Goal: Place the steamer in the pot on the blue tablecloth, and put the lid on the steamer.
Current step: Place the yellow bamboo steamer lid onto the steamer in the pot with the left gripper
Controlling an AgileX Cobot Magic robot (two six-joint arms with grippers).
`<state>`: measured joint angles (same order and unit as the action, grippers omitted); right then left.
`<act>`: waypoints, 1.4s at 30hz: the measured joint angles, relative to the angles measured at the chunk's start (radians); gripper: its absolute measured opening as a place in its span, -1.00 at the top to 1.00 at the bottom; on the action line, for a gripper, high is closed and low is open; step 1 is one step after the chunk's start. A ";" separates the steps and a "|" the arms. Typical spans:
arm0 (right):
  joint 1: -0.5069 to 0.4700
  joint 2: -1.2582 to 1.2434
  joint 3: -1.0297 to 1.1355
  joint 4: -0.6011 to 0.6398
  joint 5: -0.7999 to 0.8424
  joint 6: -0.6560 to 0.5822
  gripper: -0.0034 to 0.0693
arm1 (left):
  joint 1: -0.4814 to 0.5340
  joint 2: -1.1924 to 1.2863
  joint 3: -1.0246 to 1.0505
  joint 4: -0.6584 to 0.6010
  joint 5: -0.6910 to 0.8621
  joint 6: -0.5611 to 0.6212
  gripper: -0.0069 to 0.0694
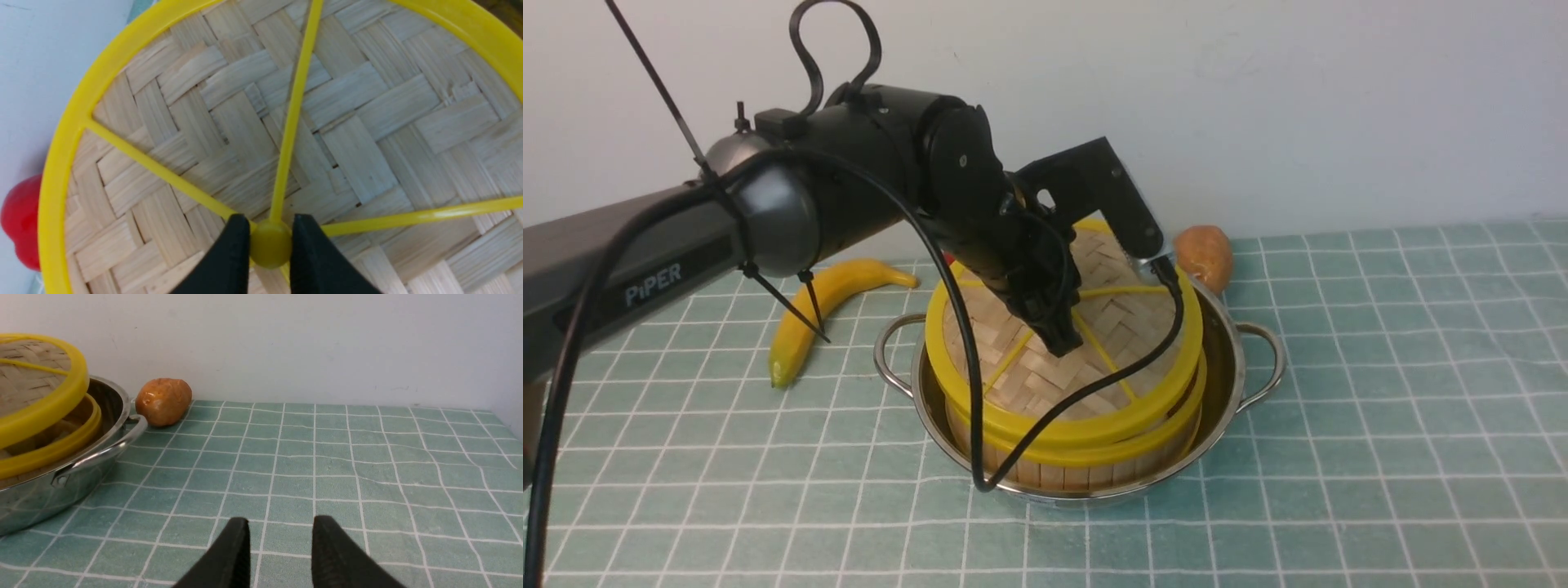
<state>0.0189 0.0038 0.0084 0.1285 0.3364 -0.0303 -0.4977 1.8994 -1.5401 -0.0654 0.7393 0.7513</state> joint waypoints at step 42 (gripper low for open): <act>0.000 0.000 0.000 0.000 0.000 0.000 0.25 | -0.002 0.028 0.000 -0.012 -0.020 0.045 0.51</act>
<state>0.0189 0.0038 0.0084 0.1285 0.3364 -0.0303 -0.4996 1.9275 -1.5401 -0.0771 0.7193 0.7964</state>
